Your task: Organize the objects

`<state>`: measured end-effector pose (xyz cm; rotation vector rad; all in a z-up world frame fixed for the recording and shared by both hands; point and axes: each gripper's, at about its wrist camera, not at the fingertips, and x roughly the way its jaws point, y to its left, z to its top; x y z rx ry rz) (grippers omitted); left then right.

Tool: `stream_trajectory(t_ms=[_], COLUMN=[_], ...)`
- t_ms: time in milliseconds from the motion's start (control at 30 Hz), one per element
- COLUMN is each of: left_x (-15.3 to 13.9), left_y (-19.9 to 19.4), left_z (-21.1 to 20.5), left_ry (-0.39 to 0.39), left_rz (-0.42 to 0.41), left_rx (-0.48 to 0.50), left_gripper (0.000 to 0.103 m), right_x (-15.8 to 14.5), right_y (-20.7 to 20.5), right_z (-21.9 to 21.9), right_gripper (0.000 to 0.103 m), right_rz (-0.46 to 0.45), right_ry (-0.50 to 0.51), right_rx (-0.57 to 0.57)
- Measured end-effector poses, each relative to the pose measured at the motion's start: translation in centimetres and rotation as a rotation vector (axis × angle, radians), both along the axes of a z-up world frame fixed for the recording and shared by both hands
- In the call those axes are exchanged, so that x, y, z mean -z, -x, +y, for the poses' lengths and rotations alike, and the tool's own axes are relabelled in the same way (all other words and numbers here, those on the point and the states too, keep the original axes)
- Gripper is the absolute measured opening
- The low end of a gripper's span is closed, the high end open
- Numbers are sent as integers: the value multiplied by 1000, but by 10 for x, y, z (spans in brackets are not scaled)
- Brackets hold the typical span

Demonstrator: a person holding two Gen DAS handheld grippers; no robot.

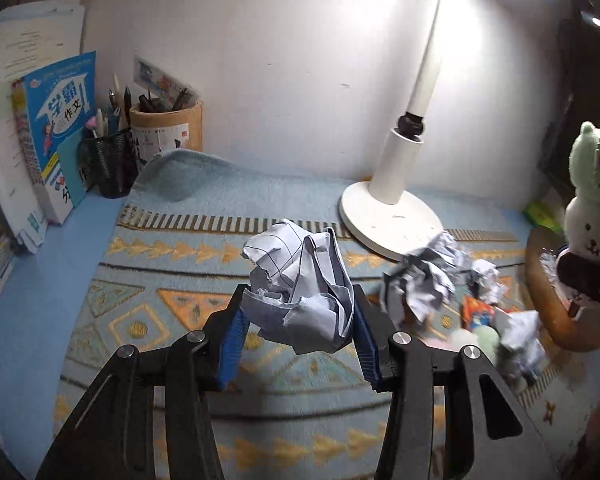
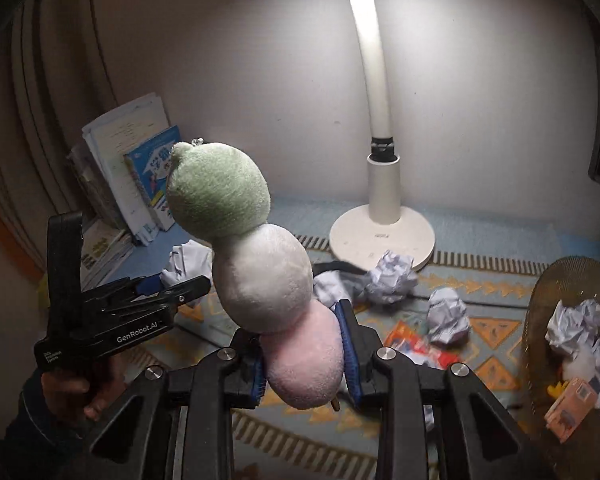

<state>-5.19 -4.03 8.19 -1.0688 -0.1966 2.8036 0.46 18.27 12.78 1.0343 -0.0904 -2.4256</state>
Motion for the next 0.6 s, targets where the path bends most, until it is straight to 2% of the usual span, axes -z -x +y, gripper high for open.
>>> stream_trajectory(t_ms=[100,233,400,500,600], left_x=[-1,16,38,47,51], left_y=[-39,-80,-106,-109,-109], left_z=[7,18,32,40,46], left_ry=[-27,-32,-35,-33,-26], left_rz=[-12,-40,-53,-59,-51], left_rx=[16,29,59,55,59], left_gripper=[45,45,45,45,46], right_x=[29,76,124,130,119], right_y=[-24,-48,-43,-40,-44], right_z=[-2,8,14,20,32], right_gripper=[30,30,32,33,42], right_rz=[-169,-363,-589,-594,-522], right_ry=[87,154,220,221,153], right_rx=[-93,-87,-129,-111,-46])
